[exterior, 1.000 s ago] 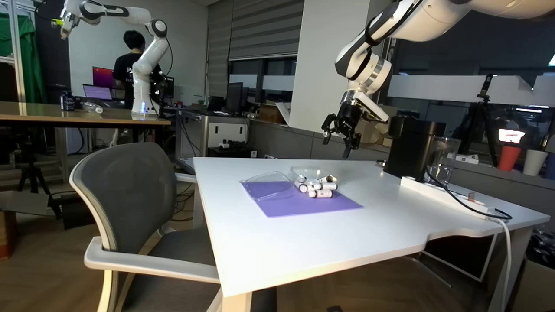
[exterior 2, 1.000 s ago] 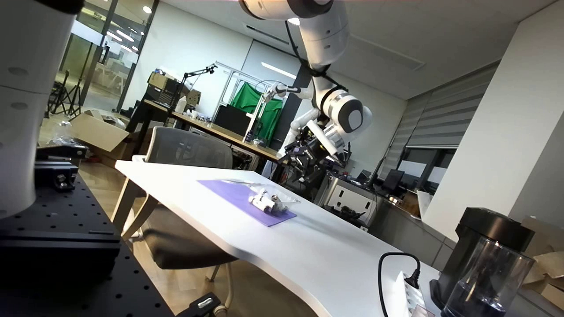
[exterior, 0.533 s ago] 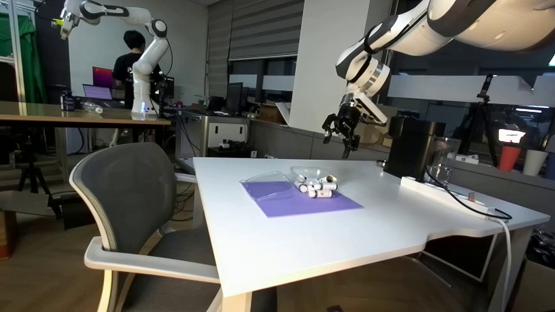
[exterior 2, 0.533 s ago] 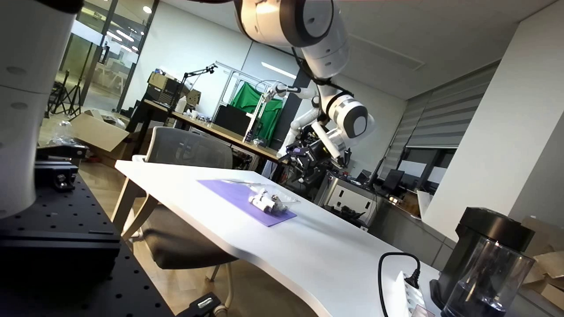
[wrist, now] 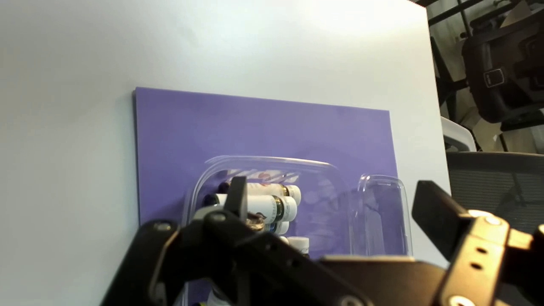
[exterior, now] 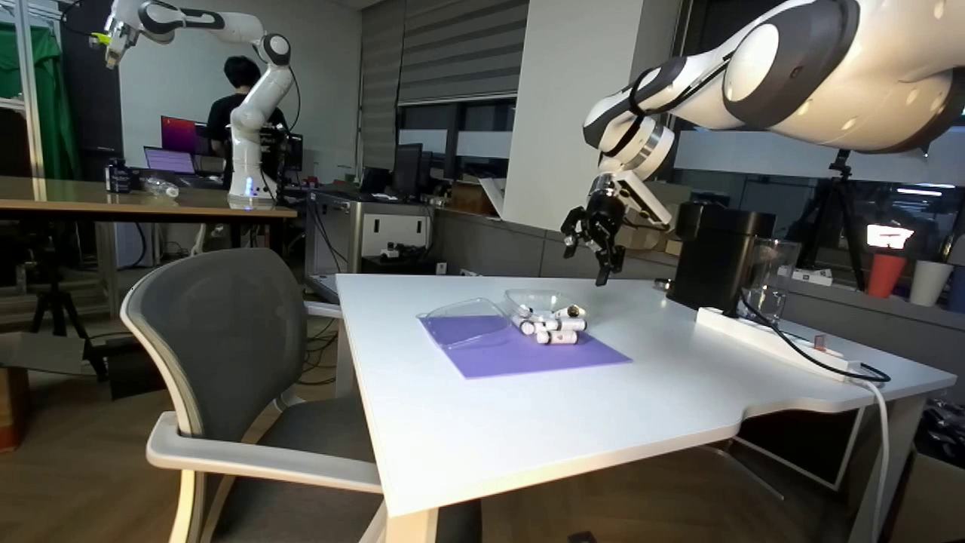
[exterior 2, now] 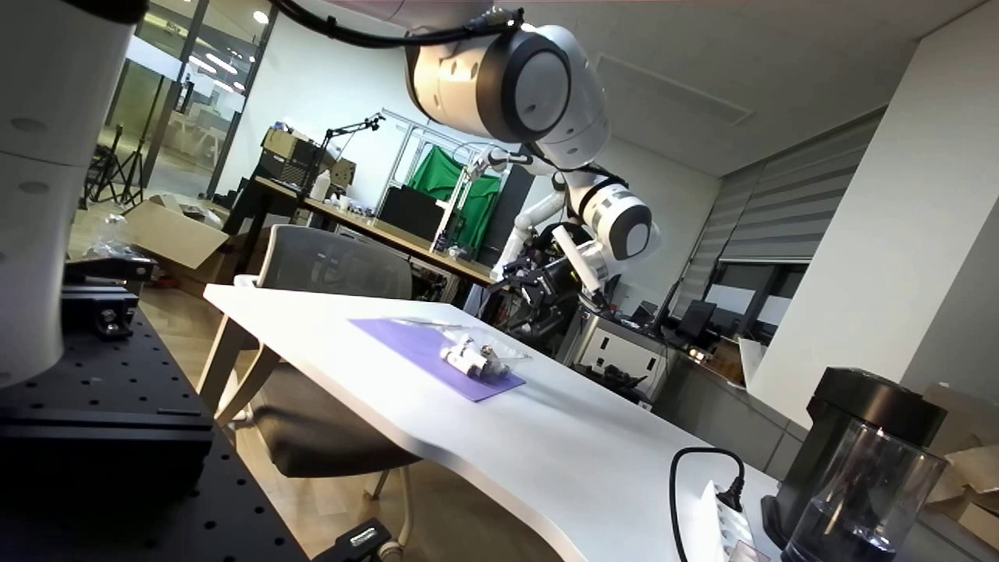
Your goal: Remove one bottle from the clear box
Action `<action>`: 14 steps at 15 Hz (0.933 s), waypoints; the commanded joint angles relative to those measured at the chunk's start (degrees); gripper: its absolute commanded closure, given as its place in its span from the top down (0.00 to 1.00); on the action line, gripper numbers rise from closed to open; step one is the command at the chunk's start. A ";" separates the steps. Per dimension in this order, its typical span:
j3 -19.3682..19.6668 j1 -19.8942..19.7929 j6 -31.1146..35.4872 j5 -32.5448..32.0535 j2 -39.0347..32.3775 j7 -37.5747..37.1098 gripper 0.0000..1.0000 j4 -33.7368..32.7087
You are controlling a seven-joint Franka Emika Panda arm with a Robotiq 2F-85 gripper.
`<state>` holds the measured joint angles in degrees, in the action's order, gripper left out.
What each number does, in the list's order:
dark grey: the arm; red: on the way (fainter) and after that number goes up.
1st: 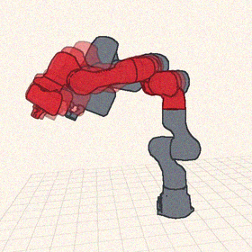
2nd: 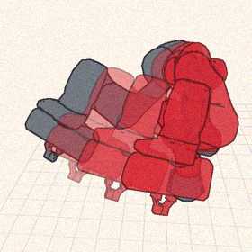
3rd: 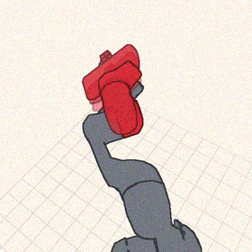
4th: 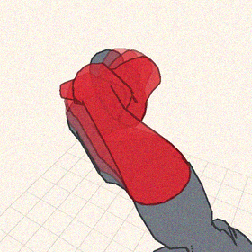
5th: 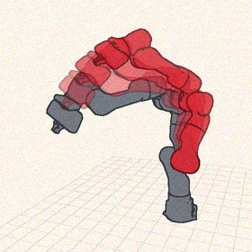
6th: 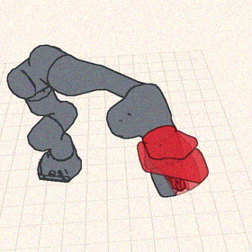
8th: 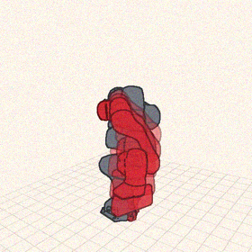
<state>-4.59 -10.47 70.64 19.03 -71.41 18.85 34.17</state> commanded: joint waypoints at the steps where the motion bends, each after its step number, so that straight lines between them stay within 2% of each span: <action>1: -0.75 -0.51 -3.33 0.45 -3.34 -2.55 1.00 -6.41; 8: -0.84 -1.33 -3.09 0.98 -4.45 -2.94 1.00 -6.78; 9: -0.28 -0.85 -1.77 0.21 -2.56 -0.12 1.00 -2.88; 14: -0.28 -1.07 -1.76 0.29 -3.01 -0.13 1.00 -3.34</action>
<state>-4.87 -11.54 68.87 19.32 -74.42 18.72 30.83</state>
